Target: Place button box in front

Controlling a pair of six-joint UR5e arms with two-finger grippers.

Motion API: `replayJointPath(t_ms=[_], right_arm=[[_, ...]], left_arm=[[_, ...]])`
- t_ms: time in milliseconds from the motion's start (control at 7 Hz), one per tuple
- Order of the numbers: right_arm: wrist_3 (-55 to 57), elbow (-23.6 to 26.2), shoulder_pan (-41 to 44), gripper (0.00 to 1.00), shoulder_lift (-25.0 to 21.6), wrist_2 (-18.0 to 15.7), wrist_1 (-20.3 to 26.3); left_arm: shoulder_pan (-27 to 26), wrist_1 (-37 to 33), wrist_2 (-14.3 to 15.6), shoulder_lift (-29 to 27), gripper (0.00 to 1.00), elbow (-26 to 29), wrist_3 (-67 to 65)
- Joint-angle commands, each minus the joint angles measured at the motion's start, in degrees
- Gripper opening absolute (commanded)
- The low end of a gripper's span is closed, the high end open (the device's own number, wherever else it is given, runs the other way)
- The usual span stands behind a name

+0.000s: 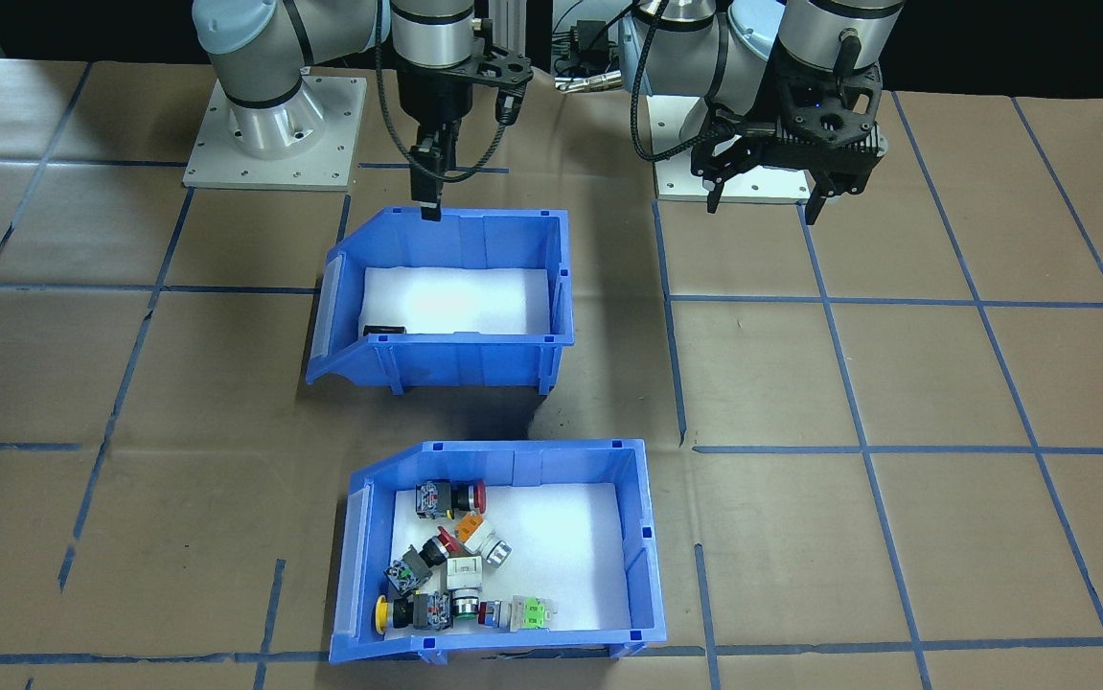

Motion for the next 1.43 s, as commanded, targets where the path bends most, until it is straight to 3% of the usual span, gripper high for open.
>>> replayJointPath(t_ms=[0,571,857,1143,1286], right_arm=[[1.68,-2.99,-9.97,1.0,-0.15,4.1,0.77],[2.99,-8.6,-21.5,1.0,4.05,5.09,1.03],[18.91,-17.97,-22.04,1.0,9.14,5.09,11.34],[35.0,-32.72,-22.48,1.0,15.9,5.18,25.66],[42.48,-38.19,-22.57,1.0,19.15,5.1,28.6]], left_arm=[[0.0,0.0,-0.2,-0.22,1.0,0.01,-0.14],[-0.09,0.09,-0.2,-0.4,1.0,-0.07,-0.84],[-0.09,0.09,-0.29,-0.57,1.0,-0.08,-0.84],[-0.09,0.0,-0.29,-0.57,1.0,-0.16,-0.93],[-0.09,0.0,-0.29,-0.4,1.0,-0.16,-0.93]])
